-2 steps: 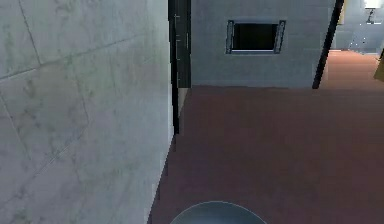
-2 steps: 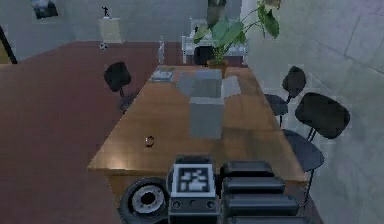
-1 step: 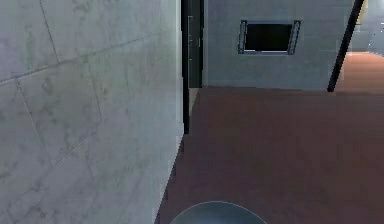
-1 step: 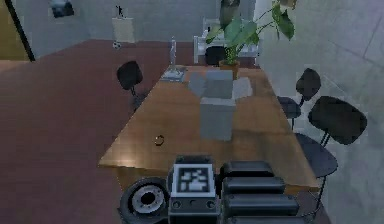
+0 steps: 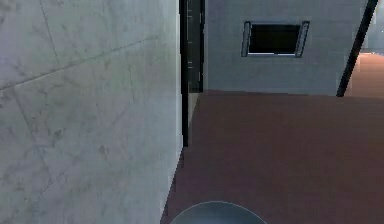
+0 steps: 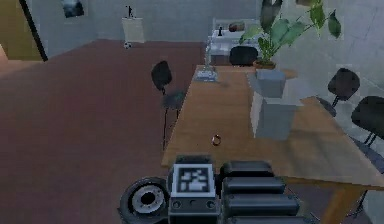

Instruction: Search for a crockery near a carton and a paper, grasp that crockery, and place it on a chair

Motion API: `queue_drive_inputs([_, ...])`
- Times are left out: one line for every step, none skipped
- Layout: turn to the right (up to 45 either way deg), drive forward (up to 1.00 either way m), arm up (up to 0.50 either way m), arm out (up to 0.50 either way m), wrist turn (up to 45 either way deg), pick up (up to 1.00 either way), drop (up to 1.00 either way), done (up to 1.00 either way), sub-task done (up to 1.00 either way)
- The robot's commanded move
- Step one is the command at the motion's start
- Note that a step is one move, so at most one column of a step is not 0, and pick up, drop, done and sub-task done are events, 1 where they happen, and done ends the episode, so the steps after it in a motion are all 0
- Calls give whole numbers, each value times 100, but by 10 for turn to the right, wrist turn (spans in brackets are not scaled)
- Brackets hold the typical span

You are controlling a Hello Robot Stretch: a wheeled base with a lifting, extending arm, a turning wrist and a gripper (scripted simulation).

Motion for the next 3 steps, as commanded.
queue_drive_inputs([60,0,0,0,0,0,0,0,0])
queue_drive_inputs([0,100,0,0,0,0,0,0,0])
queue_drive_inputs([0,100,0,0,0,0,0,0,0])
